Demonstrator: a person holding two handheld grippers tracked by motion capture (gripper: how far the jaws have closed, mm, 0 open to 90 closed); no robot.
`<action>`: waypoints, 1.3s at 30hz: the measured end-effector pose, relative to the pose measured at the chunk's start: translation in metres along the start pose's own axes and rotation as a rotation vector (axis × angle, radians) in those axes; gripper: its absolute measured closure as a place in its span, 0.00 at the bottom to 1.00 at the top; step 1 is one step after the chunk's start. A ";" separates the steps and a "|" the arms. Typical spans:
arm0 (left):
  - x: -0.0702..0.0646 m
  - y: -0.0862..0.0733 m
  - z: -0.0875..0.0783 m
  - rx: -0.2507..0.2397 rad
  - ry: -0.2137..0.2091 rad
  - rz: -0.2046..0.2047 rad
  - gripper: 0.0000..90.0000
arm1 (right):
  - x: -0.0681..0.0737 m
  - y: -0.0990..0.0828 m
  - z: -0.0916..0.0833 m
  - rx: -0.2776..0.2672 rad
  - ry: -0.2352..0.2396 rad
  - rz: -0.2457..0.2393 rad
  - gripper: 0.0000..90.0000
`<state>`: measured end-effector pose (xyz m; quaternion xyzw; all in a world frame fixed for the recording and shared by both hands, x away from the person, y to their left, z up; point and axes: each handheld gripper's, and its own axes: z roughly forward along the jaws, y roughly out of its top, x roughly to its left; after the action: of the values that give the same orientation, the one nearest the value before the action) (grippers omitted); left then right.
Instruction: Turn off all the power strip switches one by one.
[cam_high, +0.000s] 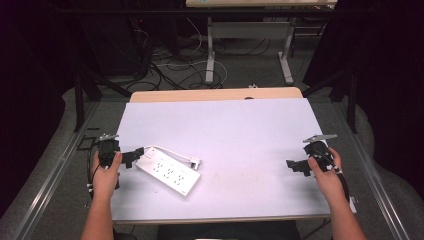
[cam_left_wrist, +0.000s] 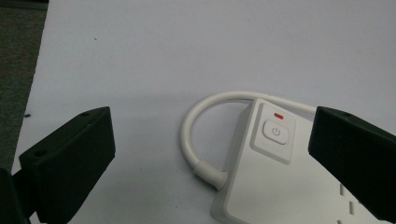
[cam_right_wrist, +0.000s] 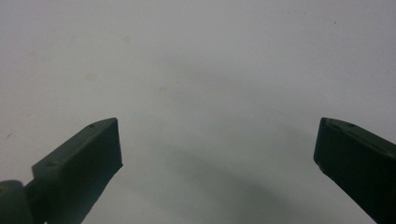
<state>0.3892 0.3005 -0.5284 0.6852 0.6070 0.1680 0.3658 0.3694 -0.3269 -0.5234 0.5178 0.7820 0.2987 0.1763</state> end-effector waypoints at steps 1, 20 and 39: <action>0.000 0.000 0.001 -0.002 0.012 -0.001 0.01 | -0.001 -0.001 0.000 0.000 -0.003 0.003 0.00; -0.001 -0.004 0.010 0.018 0.038 -0.001 0.02 | -0.016 -0.012 0.009 -0.043 -0.055 0.064 0.00; 0.002 -0.004 0.009 0.029 0.033 -0.005 0.02 | -0.021 -0.016 0.010 -0.058 -0.073 0.070 0.00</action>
<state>0.3927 0.3000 -0.5375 0.6861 0.6171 0.1696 0.3459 0.3728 -0.3480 -0.5423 0.5503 0.7474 0.3080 0.2091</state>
